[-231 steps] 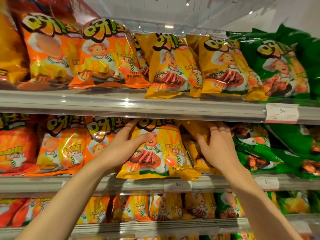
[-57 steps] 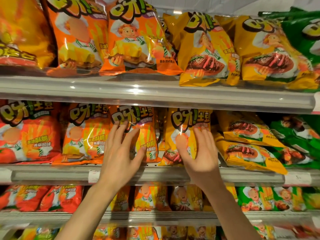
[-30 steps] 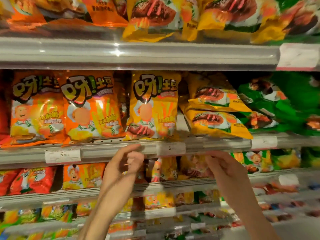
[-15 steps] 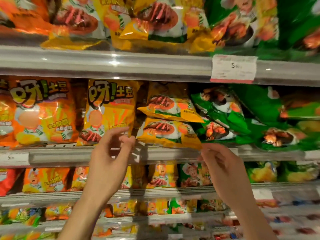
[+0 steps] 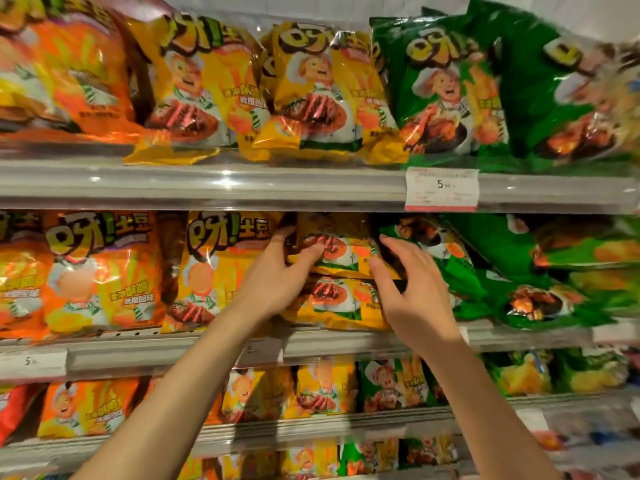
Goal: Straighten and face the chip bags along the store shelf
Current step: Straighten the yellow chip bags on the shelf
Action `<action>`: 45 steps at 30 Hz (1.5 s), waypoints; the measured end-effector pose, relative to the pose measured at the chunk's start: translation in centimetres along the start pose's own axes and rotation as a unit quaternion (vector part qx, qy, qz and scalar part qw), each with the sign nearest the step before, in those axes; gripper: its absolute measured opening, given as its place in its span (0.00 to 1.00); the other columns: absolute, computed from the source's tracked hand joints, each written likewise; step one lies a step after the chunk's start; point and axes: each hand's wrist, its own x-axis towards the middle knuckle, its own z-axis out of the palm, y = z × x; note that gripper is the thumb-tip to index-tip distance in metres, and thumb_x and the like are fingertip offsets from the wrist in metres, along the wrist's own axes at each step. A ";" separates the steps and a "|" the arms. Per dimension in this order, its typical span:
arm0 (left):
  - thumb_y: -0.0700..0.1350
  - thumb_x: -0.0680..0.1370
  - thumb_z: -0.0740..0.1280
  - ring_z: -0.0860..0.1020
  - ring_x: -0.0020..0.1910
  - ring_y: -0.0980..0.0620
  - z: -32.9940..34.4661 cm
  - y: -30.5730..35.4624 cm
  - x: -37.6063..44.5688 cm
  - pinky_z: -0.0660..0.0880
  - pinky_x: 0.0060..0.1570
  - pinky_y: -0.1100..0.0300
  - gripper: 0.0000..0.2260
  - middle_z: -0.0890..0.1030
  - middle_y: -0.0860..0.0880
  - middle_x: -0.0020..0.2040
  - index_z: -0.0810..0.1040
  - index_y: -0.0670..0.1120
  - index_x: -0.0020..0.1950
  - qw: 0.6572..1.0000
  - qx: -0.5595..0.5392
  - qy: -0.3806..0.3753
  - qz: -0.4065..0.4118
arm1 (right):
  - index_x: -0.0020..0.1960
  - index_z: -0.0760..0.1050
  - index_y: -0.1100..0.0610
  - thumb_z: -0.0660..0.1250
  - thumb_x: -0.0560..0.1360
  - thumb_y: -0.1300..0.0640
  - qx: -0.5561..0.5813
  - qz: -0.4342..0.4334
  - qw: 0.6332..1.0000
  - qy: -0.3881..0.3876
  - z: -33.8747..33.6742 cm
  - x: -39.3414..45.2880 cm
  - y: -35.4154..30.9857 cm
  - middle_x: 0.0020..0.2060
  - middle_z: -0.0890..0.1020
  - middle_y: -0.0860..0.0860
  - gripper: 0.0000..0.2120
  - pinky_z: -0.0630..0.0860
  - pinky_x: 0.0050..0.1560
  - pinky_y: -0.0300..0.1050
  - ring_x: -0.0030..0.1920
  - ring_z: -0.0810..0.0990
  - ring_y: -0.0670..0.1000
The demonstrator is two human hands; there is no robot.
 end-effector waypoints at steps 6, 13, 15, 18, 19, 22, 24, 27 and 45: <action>0.65 0.77 0.66 0.78 0.63 0.52 -0.1 0.2 0.1 0.75 0.62 0.55 0.31 0.79 0.54 0.64 0.66 0.54 0.76 1.000 -0.010 -0.007 0.025 | 0.73 0.70 0.54 0.59 0.81 0.41 -0.013 0.062 0.998 0.008 -1.5 0.9 0.8 0.67 0.75 0.49 0.25 0.70 0.70 0.51 0.69 0.72 0.50; 0.64 0.72 0.68 0.82 0.50 0.63 -3.1 -0.4 -2.1 0.80 0.48 0.63 0.27 0.80 0.57 0.58 0.72 0.58 0.69 0.992 -0.093 -0.055 0.068 | 0.71 0.70 0.52 0.56 0.80 0.36 0.018 0.146 0.988 -0.054 -2.5 1.2 -1.4 0.48 0.80 0.41 0.27 0.72 0.47 0.43 0.44 0.76 0.39; 0.61 0.72 0.69 0.82 0.50 0.61 -4.2 -0.8 -3.0 0.80 0.46 0.61 0.25 0.80 0.53 0.58 0.72 0.59 0.68 0.988 -0.104 -0.098 0.060 | 0.75 0.65 0.52 0.54 0.80 0.34 0.031 0.166 0.981 -0.091 -2.4 1.3 -2.4 0.44 0.79 0.41 0.31 0.70 0.43 0.42 0.41 0.74 0.36; 0.60 0.72 0.69 0.82 0.50 0.58 -5.6 -1.2 -4.0 0.80 0.48 0.62 0.24 0.81 0.50 0.58 0.72 0.60 0.67 0.983 -0.112 -0.143 0.030 | 0.79 0.59 0.53 0.53 0.80 0.33 0.035 0.193 0.970 -0.141 -2.0 1.5 -3.7 0.58 0.82 0.57 0.35 0.66 0.36 0.34 0.44 0.73 0.33; 0.61 0.72 0.68 0.82 0.50 0.59 -6.0 -1.1 -4.2 0.79 0.45 0.67 0.23 0.81 0.51 0.57 0.72 0.60 0.66 0.982 -0.110 -0.151 0.018 | 0.80 0.58 0.54 0.53 0.80 0.33 0.035 0.193 0.970 -0.142 -1.9 1.5 -4.0 0.59 0.82 0.59 0.36 0.65 0.34 0.33 0.44 0.73 0.33; 0.66 0.73 0.62 0.83 0.50 0.57 -6.9 -0.1 -4.1 0.78 0.40 0.69 0.26 0.80 0.57 0.55 0.69 0.59 0.68 0.978 -0.118 -0.167 -0.038 | 0.80 0.57 0.54 0.56 0.79 0.34 0.060 0.191 0.971 -0.134 -1.2 1.1 -4.0 0.33 0.80 0.51 0.36 0.67 0.29 0.34 0.28 0.75 0.39; 0.70 0.72 0.61 0.80 0.53 0.56 -7.0 0.4 -3.3 0.78 0.51 0.59 0.33 0.78 0.58 0.58 0.64 0.58 0.73 0.976 -0.115 -0.171 -0.069 | 0.80 0.58 0.52 0.58 0.79 0.35 0.081 0.196 0.968 -0.134 -1.0 0.7 -3.7 0.28 0.71 0.45 0.36 0.68 0.35 0.38 0.28 0.74 0.38; 0.68 0.75 0.61 0.73 0.55 0.61 -6.4 1.6 -2.5 0.69 0.55 0.63 0.31 0.75 0.59 0.64 0.62 0.57 0.75 0.978 -0.089 -0.178 -0.061 | 0.80 0.57 0.47 0.61 0.77 0.34 0.100 0.192 0.965 -0.147 -0.7 0.3 -3.2 0.45 0.80 0.45 0.37 0.74 0.55 0.49 0.49 0.80 0.43; 0.67 0.72 0.71 0.78 0.60 0.60 -11.9 -4.8 -5.5 0.72 0.64 0.52 0.25 0.81 0.63 0.59 0.74 0.62 0.66 0.992 -0.116 0.006 -0.041 | 0.79 0.57 0.56 0.53 0.75 0.25 -0.127 0.159 0.959 -0.196 5.6 3.7 -4.9 0.76 0.64 0.60 0.45 0.67 0.72 0.59 0.74 0.66 0.62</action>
